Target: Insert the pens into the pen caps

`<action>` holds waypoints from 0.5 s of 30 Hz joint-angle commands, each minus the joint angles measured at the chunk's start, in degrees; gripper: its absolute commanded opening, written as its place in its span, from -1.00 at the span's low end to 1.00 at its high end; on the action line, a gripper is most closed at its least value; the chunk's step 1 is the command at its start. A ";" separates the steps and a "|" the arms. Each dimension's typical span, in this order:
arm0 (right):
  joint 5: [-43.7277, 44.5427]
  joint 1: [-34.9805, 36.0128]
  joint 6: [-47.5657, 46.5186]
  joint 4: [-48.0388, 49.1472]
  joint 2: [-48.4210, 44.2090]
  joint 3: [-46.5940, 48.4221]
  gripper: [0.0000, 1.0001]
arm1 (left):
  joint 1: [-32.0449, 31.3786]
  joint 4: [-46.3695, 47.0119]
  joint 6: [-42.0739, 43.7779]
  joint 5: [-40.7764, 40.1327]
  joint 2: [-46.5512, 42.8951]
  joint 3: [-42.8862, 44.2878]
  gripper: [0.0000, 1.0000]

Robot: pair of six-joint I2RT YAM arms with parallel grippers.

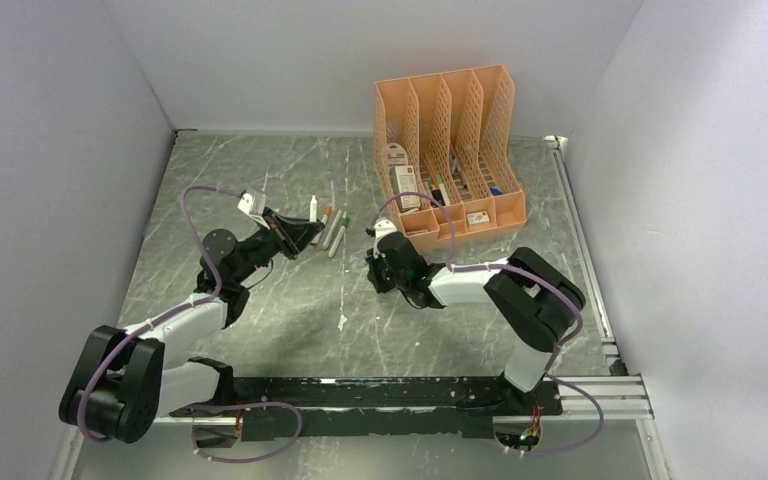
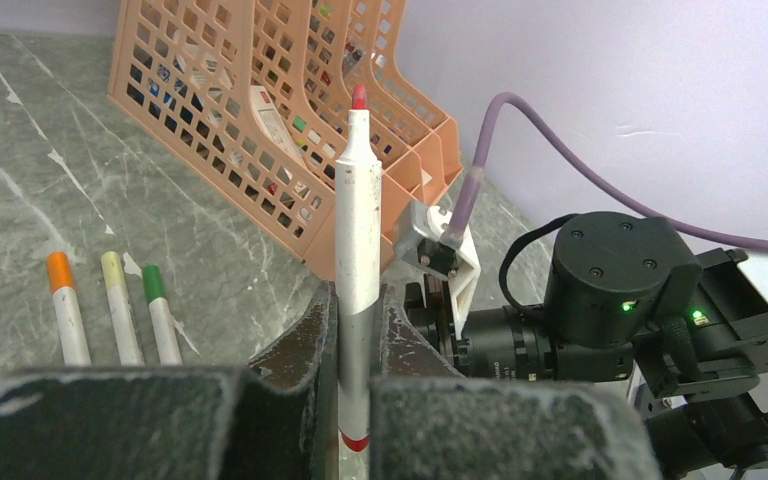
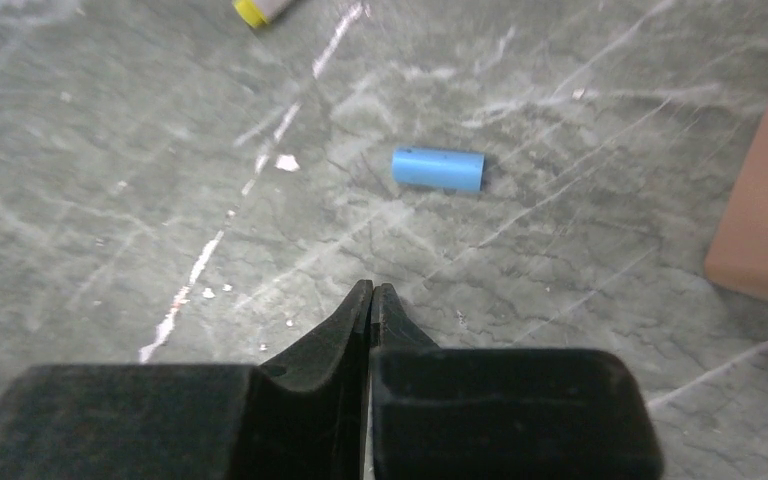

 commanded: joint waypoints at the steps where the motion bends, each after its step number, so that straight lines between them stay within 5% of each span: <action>1: -1.16 -0.55 1.10 1.93 3.52 1.81 -1.00 | 0.36 -3.44 2.57 -0.68 -1.31 0.75 -0.86; 15: 0.40 -3.61 -2.82 1.06 10.29 8.56 -1.00 | 0.36 -5.39 3.92 -0.04 -1.60 1.14 -0.86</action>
